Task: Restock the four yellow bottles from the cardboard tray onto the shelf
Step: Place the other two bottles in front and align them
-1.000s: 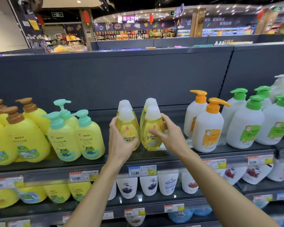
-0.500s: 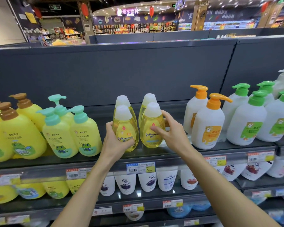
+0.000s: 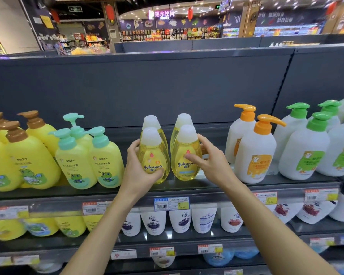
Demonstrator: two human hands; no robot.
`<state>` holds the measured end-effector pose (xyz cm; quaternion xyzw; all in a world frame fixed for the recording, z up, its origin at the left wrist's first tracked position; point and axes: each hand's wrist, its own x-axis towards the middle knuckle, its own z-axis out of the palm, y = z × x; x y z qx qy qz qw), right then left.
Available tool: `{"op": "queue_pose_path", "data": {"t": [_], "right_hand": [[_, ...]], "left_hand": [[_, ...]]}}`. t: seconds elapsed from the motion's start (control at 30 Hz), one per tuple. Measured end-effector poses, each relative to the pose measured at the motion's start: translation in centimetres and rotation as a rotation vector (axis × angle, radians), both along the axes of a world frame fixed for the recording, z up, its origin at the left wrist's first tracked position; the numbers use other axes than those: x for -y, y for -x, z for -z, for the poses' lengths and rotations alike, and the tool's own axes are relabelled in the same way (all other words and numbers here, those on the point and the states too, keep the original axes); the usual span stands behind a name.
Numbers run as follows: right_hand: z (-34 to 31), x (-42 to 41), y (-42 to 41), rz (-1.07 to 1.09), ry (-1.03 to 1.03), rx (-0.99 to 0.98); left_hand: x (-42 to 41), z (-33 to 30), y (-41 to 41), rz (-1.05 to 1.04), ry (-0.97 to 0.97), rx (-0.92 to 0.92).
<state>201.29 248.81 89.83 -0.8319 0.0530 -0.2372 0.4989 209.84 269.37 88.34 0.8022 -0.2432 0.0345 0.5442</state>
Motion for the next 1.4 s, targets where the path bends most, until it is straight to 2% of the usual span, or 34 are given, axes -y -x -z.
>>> {"op": "queue_pose_path", "data": {"t": [0.57, 0.73, 0.93, 1.07, 1.2, 1.27, 1.33, 1.4], "right_hand": [[0.0, -0.4, 0.7, 0.008, 0.011, 0.029], [0.1, -0.7, 0.6, 0.026, 0.023, 0.029], [0.1, -1.1, 0.6, 0.05, 0.023, 0.031], [-0.1, -0.5, 1.2, 0.077, 0.04, 0.003], [-4.7, 0.2, 0.9, 0.198, 0.043, 0.189], [-8.5, 0.6, -0.2, 0.237, 0.088, 0.262], [-11.6, 1.5, -2.0, 0.215, 0.177, 0.219], [-13.4, 2.5, -4.2, 0.132, 0.246, 0.045]], "left_hand": [[0.0, -1.9, 0.7, -0.02, -0.043, 0.053], [0.4, -2.4, 0.4, -0.025, 0.001, -0.051], [0.4, -2.7, 0.0, 0.014, -0.017, -0.068], [-0.1, -3.5, 0.9, -0.029, 0.02, 0.091], [-0.3, -8.9, 1.8, -0.112, 0.075, 0.532], [0.0, -12.7, 1.1, -0.125, 0.061, 0.647], [0.7, -16.1, -0.6, -0.078, -0.043, 0.548], [1.9, -18.0, -2.8, -0.008, -0.288, 0.402]]}}
